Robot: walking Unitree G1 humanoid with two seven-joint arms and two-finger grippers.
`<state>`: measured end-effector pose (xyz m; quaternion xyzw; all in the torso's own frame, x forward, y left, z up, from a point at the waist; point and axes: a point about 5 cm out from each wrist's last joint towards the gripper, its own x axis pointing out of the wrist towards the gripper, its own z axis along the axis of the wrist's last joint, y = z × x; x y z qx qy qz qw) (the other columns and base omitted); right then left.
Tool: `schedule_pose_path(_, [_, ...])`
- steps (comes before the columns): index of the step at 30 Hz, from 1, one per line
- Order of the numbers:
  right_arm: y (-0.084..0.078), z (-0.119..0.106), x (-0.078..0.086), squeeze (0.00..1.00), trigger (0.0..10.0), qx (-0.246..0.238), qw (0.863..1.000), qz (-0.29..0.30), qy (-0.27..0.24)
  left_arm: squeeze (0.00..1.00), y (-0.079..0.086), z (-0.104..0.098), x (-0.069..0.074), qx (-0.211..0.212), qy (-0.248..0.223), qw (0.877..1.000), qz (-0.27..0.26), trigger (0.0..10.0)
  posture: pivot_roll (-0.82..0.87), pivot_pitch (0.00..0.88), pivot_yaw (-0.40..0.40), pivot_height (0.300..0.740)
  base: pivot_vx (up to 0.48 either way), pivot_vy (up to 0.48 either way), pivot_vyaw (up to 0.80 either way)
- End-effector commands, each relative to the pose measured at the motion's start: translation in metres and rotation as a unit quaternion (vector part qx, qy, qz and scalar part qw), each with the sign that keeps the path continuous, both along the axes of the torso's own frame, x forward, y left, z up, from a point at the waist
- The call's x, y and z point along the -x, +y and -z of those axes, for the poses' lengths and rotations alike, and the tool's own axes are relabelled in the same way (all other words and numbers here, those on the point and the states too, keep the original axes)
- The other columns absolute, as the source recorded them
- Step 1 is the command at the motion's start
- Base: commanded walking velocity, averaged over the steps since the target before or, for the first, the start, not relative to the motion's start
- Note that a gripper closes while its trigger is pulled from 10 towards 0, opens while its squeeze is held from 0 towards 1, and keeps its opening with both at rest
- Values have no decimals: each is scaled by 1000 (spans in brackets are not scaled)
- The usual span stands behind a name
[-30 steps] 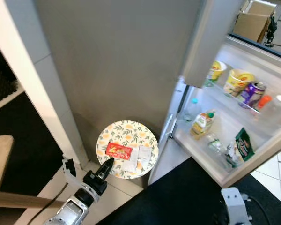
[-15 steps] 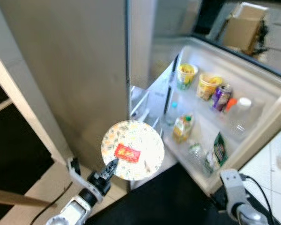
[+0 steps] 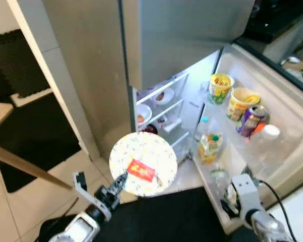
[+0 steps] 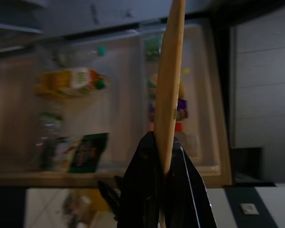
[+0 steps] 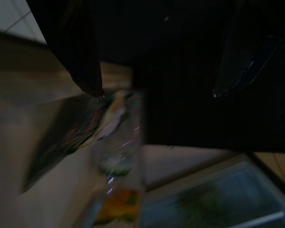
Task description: Restocking fridge
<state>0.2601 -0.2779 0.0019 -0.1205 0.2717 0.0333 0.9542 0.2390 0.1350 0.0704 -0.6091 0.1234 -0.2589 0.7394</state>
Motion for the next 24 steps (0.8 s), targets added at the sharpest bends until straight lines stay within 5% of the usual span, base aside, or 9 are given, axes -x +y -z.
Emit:
schedule_pose_path(1, [1, 0, 1, 0, 10000, -18, 1000, -2, -6, 0, 1, 6, 5, 4, 14, 1000, -4, 10000, -37, 108, 10, 740, 0, 0, 0])
schedule_pose_path(10, [18, -12, -13, 0, 10000, -65, 994, -76, -35, 0, 0, 6, 4, 9, 13, 1000, -5, 10000, -41, 106, 9, 740, 0, 0, 0])
schedule_pose_path(20, [60, -27, -23, 0, 10000, -157, 952, -261, -36, 0, 2, 14, 6, 18, 35, 999, -21, 10000, -45, 113, 5, 740, 0, 0, 0])
schedule_pose_path(24, [69, -37, -31, 0, 10000, -147, 941, -300, -50, 0, 3, 17, 6, 26, 43, 998, -29, 10000, -44, 115, 4, 740, 0, 0, 0])
